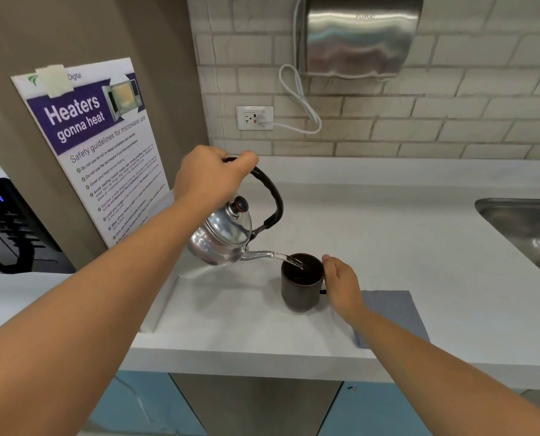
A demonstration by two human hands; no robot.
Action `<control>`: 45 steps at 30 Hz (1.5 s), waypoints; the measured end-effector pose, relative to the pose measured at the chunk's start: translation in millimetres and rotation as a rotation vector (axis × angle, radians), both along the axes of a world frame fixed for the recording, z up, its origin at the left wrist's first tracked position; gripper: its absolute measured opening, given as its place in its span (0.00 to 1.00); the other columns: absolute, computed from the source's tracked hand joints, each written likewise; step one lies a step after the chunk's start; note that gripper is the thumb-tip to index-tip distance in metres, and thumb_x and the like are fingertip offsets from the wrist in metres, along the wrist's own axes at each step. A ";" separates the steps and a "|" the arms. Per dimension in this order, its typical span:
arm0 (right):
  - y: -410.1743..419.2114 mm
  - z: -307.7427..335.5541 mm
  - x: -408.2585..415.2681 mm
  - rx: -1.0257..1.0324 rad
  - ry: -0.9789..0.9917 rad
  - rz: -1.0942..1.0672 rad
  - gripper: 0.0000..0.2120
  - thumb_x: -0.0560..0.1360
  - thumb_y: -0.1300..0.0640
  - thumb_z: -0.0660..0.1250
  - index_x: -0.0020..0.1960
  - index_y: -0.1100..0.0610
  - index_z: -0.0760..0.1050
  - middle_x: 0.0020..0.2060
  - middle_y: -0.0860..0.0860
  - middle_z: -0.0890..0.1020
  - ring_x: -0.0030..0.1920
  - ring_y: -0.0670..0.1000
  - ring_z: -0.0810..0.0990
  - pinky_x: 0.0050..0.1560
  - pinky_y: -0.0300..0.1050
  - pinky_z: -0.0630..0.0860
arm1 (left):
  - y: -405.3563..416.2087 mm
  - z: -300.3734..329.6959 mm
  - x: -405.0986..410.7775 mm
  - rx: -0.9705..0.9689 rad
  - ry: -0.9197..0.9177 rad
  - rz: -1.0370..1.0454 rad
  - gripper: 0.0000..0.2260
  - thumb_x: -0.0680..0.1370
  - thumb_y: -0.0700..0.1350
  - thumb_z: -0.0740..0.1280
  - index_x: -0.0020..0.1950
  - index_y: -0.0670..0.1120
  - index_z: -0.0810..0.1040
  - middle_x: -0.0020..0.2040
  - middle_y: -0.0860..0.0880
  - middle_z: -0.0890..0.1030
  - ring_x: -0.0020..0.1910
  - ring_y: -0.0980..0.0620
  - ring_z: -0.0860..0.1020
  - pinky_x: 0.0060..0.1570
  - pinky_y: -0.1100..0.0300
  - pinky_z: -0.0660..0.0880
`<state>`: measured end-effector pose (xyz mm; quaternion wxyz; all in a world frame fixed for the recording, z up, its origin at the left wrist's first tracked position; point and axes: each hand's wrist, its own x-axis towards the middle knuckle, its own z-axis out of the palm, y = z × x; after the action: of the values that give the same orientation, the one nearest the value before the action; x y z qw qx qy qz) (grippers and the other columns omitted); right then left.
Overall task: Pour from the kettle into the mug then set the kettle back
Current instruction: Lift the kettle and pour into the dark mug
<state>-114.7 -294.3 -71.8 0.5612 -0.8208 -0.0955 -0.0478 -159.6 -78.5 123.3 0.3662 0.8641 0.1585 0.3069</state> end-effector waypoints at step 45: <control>0.4 6.6 -3.6 -0.049 0.085 -0.002 0.19 0.81 0.53 0.53 0.33 0.59 0.62 0.29 0.55 0.67 0.32 0.50 0.65 0.35 0.47 0.63 | 17.3 -51.0 2.0 -0.365 -0.132 -0.034 0.22 0.67 0.53 0.66 0.19 0.49 0.59 0.19 0.56 0.56 0.23 0.53 0.56 0.25 0.58 0.55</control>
<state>-118.4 -293.8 -65.2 0.5446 -0.8356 -0.0719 -0.0109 -157.6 -61.2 72.3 0.5315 0.7638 0.1726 0.3230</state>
